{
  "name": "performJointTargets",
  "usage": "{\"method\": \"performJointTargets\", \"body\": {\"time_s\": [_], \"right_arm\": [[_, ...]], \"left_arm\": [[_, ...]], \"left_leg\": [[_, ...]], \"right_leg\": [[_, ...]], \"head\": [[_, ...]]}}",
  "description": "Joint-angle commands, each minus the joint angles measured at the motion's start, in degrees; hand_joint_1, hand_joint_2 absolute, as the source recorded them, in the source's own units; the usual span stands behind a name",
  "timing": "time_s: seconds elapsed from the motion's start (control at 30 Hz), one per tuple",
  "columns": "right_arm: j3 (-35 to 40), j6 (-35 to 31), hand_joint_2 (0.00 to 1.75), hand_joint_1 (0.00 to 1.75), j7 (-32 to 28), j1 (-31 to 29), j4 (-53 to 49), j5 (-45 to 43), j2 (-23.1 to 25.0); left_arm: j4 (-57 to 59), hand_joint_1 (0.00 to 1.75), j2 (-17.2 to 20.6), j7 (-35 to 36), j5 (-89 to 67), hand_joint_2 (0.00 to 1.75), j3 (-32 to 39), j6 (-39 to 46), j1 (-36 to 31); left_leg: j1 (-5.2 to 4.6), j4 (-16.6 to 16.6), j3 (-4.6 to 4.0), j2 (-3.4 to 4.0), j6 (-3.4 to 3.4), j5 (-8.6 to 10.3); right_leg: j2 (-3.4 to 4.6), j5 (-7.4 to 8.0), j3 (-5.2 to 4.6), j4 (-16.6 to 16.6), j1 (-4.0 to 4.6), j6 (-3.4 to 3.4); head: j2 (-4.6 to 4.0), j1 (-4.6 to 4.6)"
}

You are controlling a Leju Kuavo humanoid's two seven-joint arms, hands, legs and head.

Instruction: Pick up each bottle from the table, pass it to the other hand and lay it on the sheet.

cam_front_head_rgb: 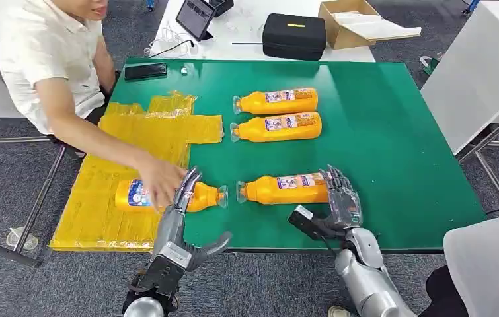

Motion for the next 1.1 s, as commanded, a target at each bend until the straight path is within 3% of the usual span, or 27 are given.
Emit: {"method": "performJointTargets", "body": {"time_s": [0.03,0.27,0.57,0.7,0.8,0.93,0.97,1.0,1.03,1.1], "right_arm": [[6.2,-0.2,1.75,0.00,2.1,-3.6,8.3,0.9,-3.0],[12.7,-4.1,1.75,0.00,6.7,-4.9,5.9,7.0,-3.8],[15.3,-4.9,1.75,0.00,8.9,-4.2,3.0,9.4,-3.9],[13.9,0.0,1.75,0.00,9.0,-4.9,5.7,5.8,-3.9],[13.2,8.3,1.75,0.00,10.7,-7.0,11.5,3.7,-4.9],[13.2,8.2,1.75,0.00,10.3,-7.2,11.8,3.6,-5.0],[12.7,11.1,1.75,0.00,11.1,-7.8,13.1,2.9,-4.8],[12.3,15.5,1.75,1.38,12.3,-8.5,14.6,1.9,-5.2],[12.0,16.6,1.75,1.69,13.5,-8.8,15.6,1.7,-5.4],[11.5,19.1,1.75,1.73,14.6,-9.4,17.4,1.3,-5.9]], "left_arm": [[1.3,0.00,0.6,0.4,0.7,1.75,-1.9,-0.4,-1.4],[0.6,0.00,0.1,0.4,1.1,1.75,-2.0,-0.6,-1.5],[1.3,0.00,-0.1,0.4,1.2,1.75,-2.2,-0.7,-1.5],[1.6,0.00,0.1,0.6,1.8,1.75,-2.5,-1.6,-1.6],[2.2,0.00,0.1,0.6,1.9,1.75,-2.7,-1.7,-2.2],[2.2,0.00,0.1,0.6,2.0,1.75,-2.7,-1.8,-2.2],[2.3,0.00,0.1,0.7,2.0,1.75,-2.7,-1.8,-2.3],[2.7,0.00,0.1,0.7,2.2,1.75,-2.9,-1.8,-2.7],[3.0,0.00,0.0,0.7,2.4,1.75,-3.0,-1.8,-3.0],[3.8,0.00,-0.1,0.5,2.8,1.75,-3.2,-1.8,-3.6]], "left_leg": [[-0.02,0.0,0.18,-0.04,0.07,0.01],[-0.03,0.0,0.18,0.03,0.16,0.09],[-0.03,0.0,0.17,0.02,0.13,0.10],[-0.03,0.0,0.16,-0.01,0.12,0.11],[-0.03,0.0,0.22,-0.02,0.15,0.11],[-0.02,-0.1,0.35,-0.06,0.16,0.13],[-0.02,-0.1,0.38,0.00,0.14,0.15],[-0.02,-0.1,0.39,-0.03,0.16,0.17],[-0.02,-0.1,0.37,0.04,0.14,0.16],[-0.04,-0.1,0.35,0.00,0.16,0.20]], "right_leg": [[-0.12,-0.01,0.22,0.0,0.01,-0.08],[-0.06,0.06,0.20,0.0,0.01,-0.04],[-0.05,0.06,0.18,0.0,0.00,-0.02],[-0.07,0.06,0.18,0.0,0.00,-0.01],[-0.11,0.06,0.25,0.0,0.00,-0.03],[-0.17,0.09,0.35,-0.1,0.02,-0.04],[-0.15,0.15,0.33,-0.1,0.01,-0.09],[-0.24,0.16,0.37,-0.1,0.02,-0.12],[-0.17,0.16,0.31,-0.1,0.01,-0.10],[-0.20,0.19,0.31,-0.1,0.00,-0.10]], "head": [[0.02,0.00],[0.00,-0.02],[0.00,0.00],[0.00,0.00],[0.00,-0.02],[0.02,-0.02],[0.00,0.00],[0.00,-0.02],[0.00,0.00],[0.00,0.00]]}}
